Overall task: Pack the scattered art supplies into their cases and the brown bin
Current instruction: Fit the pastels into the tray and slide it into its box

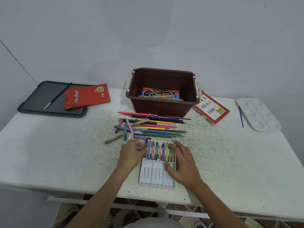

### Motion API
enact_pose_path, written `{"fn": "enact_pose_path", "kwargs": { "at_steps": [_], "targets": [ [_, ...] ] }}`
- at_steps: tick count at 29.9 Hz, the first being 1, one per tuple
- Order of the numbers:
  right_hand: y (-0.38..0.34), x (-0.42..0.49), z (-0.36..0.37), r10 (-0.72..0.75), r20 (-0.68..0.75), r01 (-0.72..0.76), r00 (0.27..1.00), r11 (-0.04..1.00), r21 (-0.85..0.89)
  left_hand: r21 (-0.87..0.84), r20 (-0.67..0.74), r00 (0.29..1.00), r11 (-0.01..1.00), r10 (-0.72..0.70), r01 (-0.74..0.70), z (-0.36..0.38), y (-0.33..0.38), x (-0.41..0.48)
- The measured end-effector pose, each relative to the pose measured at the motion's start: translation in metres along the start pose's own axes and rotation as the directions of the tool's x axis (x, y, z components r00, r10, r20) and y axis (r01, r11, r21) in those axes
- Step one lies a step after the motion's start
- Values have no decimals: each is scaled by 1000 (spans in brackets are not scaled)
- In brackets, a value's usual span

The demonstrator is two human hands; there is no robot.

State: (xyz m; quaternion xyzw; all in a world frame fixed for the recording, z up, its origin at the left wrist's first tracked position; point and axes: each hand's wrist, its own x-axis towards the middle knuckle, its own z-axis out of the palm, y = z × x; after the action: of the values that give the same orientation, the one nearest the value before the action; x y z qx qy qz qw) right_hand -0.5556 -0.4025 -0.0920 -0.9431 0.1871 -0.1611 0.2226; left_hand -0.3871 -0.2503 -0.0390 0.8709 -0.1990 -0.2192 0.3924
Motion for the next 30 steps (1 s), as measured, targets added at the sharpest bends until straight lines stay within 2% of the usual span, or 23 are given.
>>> {"fn": "enact_pose_path", "kwargs": {
  "at_steps": [14,22,30],
  "targets": [
    [0,-1,1,2,4,-2,1000,1000,8,259,2,979,945,205,-199,1,4,-8],
    [0,-1,0,3,1,-3,1000,1000,5,550,85,933,764,350,-337,1,5,-6],
    [1,-1,1,3,2,-3,1000,1000,0,542,100,861,698,499,-467,-1,-13,-2]
  ]
}}
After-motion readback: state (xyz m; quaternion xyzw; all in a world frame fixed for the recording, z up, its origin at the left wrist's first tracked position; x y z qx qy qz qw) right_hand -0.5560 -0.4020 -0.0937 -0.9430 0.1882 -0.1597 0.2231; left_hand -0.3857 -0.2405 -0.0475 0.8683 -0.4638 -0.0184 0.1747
